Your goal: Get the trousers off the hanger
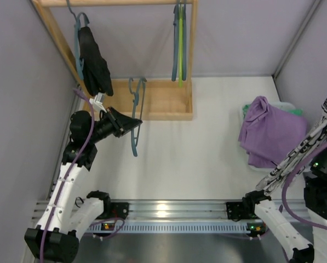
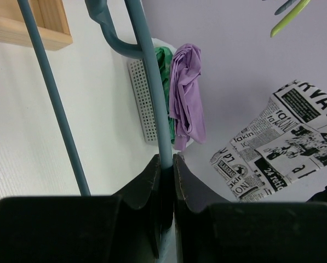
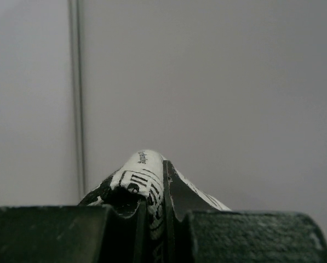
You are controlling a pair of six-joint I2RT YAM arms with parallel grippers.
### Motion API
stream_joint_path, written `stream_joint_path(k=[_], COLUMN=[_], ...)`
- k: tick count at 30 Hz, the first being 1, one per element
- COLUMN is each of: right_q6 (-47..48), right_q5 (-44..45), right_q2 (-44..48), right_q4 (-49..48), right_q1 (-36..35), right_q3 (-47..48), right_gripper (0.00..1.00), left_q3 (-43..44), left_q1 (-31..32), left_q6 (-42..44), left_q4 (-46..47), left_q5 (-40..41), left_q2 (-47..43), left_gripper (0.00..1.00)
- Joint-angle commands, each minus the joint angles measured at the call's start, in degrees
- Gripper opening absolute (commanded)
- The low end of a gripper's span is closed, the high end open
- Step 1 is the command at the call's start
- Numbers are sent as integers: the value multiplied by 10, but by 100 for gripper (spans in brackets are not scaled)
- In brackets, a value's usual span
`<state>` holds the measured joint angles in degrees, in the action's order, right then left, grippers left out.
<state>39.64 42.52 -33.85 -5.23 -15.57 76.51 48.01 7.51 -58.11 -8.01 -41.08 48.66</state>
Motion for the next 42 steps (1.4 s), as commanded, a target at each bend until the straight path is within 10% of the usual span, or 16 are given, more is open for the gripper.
stream_joint_path(k=[1, 14, 26, 42], right_q6=[18, 143, 66, -82], right_q5=[26, 23, -148, -268], right_q2=[13, -10, -268, -171], right_q4=[1, -94, -180, 157], right_q1=[34, 85, 227, 264], right_q3=[-19, -167, -137, -347], right_gripper=[0, 0, 0, 1], left_q3=[30, 34, 52, 135], left_q1=[1, 1, 1, 1], left_q6=[11, 2, 10, 93], left_q4=[31, 32, 31, 16], left_q5=[-1, -1, 2, 12], left_q2=[-5, -9, -16, 13], left_gripper=[0, 0, 0, 0])
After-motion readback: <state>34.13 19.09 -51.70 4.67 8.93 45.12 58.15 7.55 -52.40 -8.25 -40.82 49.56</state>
